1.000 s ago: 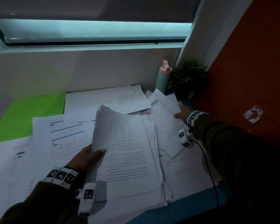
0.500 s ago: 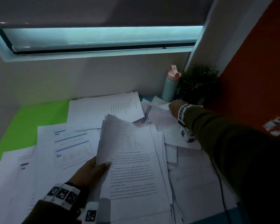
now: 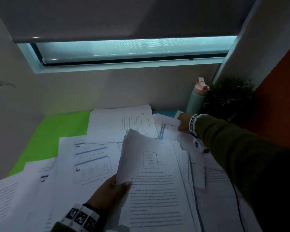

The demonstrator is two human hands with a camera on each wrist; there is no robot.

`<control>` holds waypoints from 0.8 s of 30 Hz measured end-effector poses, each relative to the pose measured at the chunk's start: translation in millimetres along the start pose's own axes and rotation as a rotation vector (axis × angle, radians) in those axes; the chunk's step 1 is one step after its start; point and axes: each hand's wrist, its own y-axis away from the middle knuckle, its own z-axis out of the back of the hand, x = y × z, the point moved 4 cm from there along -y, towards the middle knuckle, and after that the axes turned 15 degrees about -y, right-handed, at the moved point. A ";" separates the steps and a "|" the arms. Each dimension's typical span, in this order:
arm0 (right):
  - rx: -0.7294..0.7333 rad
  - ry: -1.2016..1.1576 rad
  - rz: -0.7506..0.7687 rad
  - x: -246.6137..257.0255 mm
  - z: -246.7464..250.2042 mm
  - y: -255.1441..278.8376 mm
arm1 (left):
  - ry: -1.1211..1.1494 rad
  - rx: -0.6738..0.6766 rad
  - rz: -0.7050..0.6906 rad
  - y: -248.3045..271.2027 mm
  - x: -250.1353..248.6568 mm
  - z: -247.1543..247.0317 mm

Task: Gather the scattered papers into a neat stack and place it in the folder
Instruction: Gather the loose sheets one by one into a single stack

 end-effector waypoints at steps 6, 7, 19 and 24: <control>-0.088 0.164 0.083 -3.9 9.1 12.4 | 0.012 -0.024 0.001 1.4 -3.3 1.1; -0.126 0.188 0.099 -4.8 12.6 19.0 | 0.024 -0.022 -0.016 2.0 -5.0 1.6; -0.266 0.074 0.164 -29.2 44.5 99.5 | 0.019 -0.011 -0.070 4.0 -1.4 0.6; -0.503 -0.201 0.123 -39.3 109.5 170.7 | 0.044 -0.022 -0.061 3.5 1.7 0.3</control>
